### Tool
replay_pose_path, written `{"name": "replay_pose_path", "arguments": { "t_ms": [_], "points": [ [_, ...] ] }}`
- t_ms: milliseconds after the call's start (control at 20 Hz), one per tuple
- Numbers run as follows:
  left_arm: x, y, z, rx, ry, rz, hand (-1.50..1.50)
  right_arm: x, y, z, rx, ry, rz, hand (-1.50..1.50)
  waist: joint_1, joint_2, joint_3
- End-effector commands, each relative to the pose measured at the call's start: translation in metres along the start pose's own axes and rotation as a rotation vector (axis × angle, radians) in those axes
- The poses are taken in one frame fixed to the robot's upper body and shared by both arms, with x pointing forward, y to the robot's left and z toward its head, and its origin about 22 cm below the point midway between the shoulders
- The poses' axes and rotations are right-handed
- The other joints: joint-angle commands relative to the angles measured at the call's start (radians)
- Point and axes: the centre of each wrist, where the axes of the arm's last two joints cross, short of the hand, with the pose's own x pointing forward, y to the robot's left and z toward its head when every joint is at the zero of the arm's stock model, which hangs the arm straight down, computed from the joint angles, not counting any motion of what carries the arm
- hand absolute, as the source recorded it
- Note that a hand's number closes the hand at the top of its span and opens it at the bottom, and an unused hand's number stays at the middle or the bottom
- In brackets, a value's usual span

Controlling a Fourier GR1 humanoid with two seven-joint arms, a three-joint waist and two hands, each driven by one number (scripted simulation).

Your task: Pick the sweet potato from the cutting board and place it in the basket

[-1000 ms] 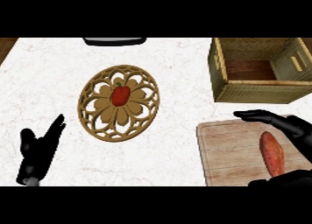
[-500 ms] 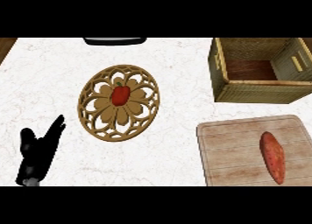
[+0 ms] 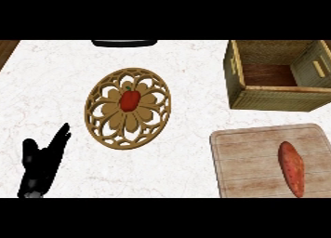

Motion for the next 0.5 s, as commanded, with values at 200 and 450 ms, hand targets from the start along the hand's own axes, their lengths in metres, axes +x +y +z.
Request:
{"name": "replay_pose_path", "arguments": {
  "t_ms": [200,450],
  "points": [
    [-0.015,-0.013,0.011,-0.042,0.123,0.026,0.00,-0.024,-0.007,0.016,0.084,0.030,0.023,-1.50,0.015,0.009,-0.005],
    [-0.029,-0.018,0.009,-0.046,0.133,0.014,0.00,-0.025,0.021,-0.001,0.083,-0.001,0.003,-1.50,0.011,0.008,-0.007]
  ]
}}
